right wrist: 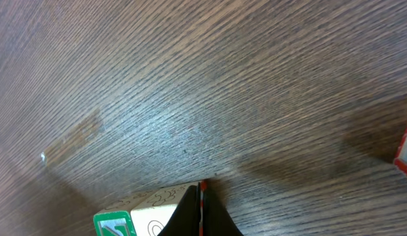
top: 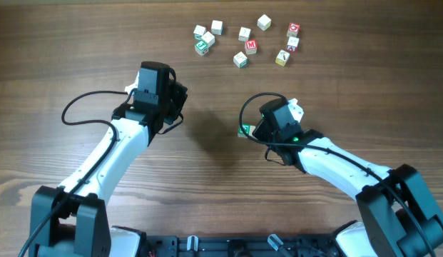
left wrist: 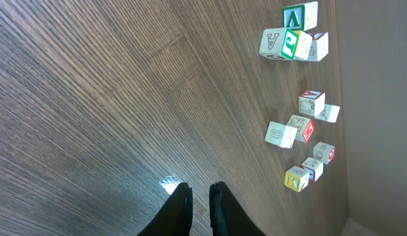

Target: Form a horizontal line

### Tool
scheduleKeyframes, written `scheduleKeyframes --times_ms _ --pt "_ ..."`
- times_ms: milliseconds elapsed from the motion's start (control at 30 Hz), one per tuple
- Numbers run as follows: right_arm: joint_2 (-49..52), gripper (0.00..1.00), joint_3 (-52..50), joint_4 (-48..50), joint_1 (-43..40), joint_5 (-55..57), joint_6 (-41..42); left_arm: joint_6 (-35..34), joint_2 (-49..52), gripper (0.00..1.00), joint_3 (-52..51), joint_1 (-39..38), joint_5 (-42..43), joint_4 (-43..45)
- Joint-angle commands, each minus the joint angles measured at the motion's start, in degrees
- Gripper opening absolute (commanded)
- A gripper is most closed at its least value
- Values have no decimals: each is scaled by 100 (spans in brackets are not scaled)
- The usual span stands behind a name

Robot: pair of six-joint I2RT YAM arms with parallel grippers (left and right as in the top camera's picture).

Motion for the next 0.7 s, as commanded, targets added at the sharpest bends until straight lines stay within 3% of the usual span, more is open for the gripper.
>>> scheduleKeyframes --times_ms 0,433,500,667 --pt "-44 5 59 -13 -26 223 -83 -50 -92 14 -15 -22 46 -4" --pt "-1244 7 59 -776 -1069 811 -822 -50 -92 15 -15 -22 48 -31" --pt "-1244 33 59 -1073 -1305 348 -817 -50 -92 15 -15 -22 48 -31" --pt "-1080 62 57 -1241 -1370 164 -621 -50 -92 14 -15 -22 50 -31"
